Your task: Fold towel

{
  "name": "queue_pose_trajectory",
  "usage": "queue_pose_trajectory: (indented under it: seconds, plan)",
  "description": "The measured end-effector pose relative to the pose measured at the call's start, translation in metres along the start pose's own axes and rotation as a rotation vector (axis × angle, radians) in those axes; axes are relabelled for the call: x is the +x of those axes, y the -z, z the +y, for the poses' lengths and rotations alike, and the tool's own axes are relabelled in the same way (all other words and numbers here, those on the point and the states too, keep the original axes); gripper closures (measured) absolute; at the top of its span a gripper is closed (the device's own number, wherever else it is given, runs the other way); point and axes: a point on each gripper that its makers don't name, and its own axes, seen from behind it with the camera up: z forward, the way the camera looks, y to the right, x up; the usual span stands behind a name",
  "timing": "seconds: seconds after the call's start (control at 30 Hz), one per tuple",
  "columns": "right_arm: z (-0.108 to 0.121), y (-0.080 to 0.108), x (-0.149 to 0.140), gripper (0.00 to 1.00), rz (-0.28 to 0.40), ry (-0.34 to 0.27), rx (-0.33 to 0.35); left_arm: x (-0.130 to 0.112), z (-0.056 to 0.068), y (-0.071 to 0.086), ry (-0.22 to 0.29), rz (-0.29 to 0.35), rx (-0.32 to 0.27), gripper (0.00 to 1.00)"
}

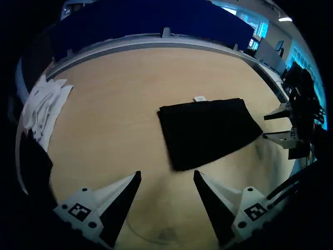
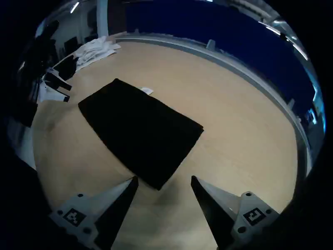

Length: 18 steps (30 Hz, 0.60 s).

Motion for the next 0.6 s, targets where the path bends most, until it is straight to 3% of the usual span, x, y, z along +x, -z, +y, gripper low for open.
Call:
queue_pose_trajectory:
  seconds: [0.37,0.6]
  plan:
    - [-0.011,-0.003,-0.01,0.2,-0.033,0.067,0.047,-0.019,-0.014,0.02,0.035,-0.003,0.042,0.07]
    - [-0.017,-0.003,-0.017,0.47,-0.052,0.061,0.079,-0.023,-0.019,0.027,0.061,0.0,0.055,0.07]
